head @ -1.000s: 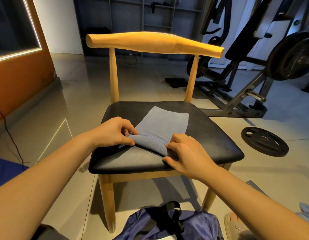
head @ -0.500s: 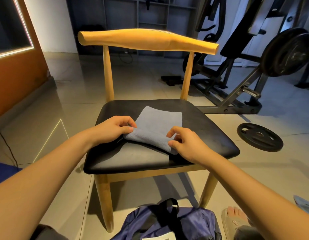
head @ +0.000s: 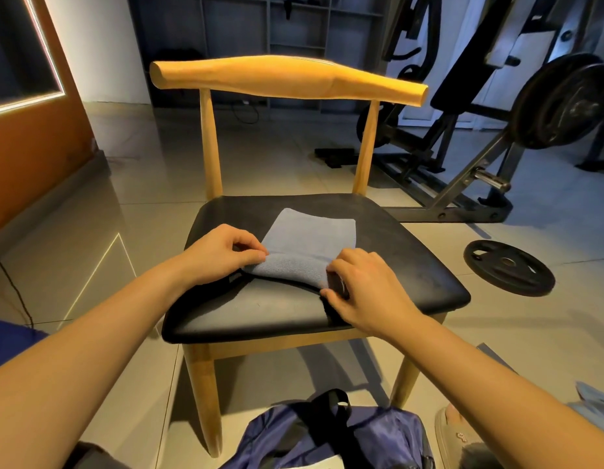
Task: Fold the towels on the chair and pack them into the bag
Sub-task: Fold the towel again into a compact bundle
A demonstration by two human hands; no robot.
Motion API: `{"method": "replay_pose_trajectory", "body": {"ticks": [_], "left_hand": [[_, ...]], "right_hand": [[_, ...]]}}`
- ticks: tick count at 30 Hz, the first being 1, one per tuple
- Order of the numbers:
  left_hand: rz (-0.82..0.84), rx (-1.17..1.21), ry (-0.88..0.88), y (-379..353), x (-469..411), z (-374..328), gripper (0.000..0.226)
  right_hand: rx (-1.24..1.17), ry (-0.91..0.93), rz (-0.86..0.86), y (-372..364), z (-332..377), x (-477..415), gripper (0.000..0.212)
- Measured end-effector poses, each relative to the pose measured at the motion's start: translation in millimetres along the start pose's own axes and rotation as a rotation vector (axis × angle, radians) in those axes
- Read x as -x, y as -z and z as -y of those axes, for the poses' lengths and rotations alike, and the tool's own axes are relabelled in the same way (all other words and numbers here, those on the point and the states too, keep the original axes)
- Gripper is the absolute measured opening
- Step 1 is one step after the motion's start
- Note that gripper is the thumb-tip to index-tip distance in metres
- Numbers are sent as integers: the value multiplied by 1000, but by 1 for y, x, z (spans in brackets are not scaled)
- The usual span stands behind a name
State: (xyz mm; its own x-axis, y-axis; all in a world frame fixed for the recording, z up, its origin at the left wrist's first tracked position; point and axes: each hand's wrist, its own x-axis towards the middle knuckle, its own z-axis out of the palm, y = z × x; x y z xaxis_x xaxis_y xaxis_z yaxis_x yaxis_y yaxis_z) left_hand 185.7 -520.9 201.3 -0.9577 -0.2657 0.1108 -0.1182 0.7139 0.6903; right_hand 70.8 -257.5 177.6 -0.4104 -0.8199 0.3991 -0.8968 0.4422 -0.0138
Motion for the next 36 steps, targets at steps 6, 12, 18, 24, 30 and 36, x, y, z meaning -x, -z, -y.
{"method": "replay_pose_trajectory", "body": {"ticks": [6,12,18,24,30,36], "left_hand": [[71,-50,-7,3,0,-1,22],[39,133,53,-4,-5,-3,12],[-45,47,150,-14,-16,-9,23],[-183,68,109,-20,-17,-13,7],[138,-38,43,1,-13,-5,39],[159,79,61,1,-25,-6,23]], "right_hand": [[-239,-149,82,13,-5,-6,24],[-530,-332,242,25,-17,-14,16],[-388,-442,103,7,-18,-25,17],[-157,-240,-79,0,-17,-22,11],[-76,-60,111,10,-28,-14,33],[-358,-221,245,19,-42,-26,20]]}}
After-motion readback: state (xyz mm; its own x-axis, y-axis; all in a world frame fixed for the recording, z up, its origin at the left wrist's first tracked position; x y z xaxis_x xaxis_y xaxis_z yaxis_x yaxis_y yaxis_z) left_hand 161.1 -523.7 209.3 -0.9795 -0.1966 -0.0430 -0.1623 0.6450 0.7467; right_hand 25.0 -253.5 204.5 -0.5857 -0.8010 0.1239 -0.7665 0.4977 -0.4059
